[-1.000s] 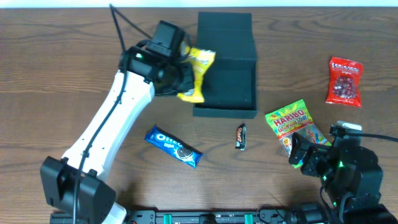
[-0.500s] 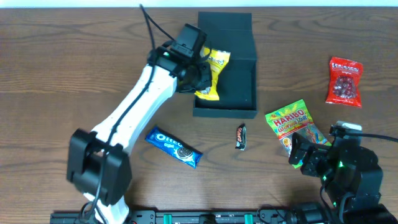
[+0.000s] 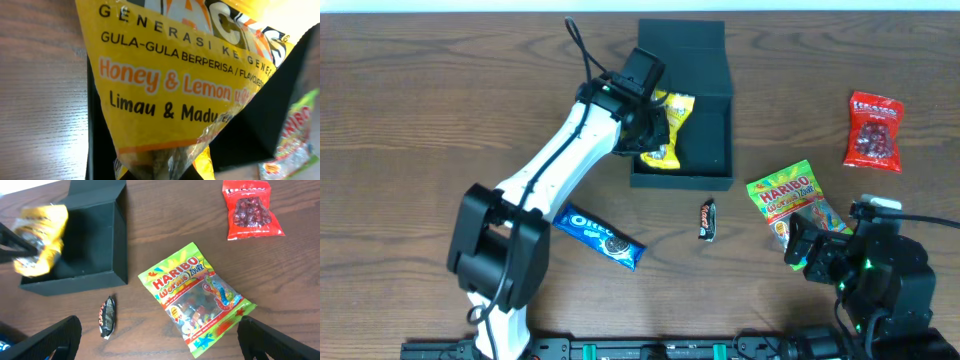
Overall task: Pack container
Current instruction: 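Carry the yellow bag over the box and lower it inside, then open the left gripper and withdraw it from the box, then reach the right gripper to the red Hacks Original bag and grasp it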
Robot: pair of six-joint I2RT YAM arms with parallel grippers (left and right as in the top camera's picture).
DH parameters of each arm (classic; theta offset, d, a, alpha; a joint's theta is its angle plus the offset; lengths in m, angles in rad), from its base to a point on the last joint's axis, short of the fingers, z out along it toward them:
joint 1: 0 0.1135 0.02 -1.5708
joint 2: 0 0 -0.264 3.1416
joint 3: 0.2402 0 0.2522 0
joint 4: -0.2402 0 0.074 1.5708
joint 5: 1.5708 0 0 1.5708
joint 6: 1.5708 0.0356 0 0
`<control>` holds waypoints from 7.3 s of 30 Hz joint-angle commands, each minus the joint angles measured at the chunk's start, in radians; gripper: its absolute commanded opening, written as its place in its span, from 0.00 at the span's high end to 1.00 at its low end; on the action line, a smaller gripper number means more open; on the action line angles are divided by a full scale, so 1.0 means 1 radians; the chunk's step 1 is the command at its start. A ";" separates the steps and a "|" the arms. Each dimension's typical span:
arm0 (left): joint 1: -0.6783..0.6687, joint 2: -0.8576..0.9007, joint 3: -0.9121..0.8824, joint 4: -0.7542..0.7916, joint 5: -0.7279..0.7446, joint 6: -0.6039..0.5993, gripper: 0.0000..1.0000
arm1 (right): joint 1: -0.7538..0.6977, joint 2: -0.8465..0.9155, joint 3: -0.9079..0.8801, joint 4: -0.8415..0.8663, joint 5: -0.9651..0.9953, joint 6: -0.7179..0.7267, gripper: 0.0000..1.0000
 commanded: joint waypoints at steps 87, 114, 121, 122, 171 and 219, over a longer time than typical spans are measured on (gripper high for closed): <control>0.285 -0.734 -0.136 -0.509 -0.389 0.305 0.05 | -0.558 0.855 0.324 0.152 -0.198 -0.214 0.01; 0.285 -0.734 -0.286 -0.459 -0.388 0.297 0.05 | -0.686 1.552 0.916 0.023 -0.257 -0.464 0.01; 0.285 -0.734 -0.286 -0.459 -0.388 0.297 0.05 | -0.665 1.648 0.916 0.048 -0.208 -0.473 0.01; 0.285 -0.734 -0.286 -0.459 -0.389 0.297 0.05 | -0.662 1.659 0.916 0.050 -0.205 -0.473 0.01; 0.285 -0.734 -0.286 -0.444 -0.389 0.297 0.05 | -0.600 1.781 0.916 0.210 -0.175 -0.473 0.01; 0.285 -0.734 -0.286 -0.445 -0.392 0.301 0.05 | -0.592 1.605 0.918 0.163 -0.187 -0.409 0.98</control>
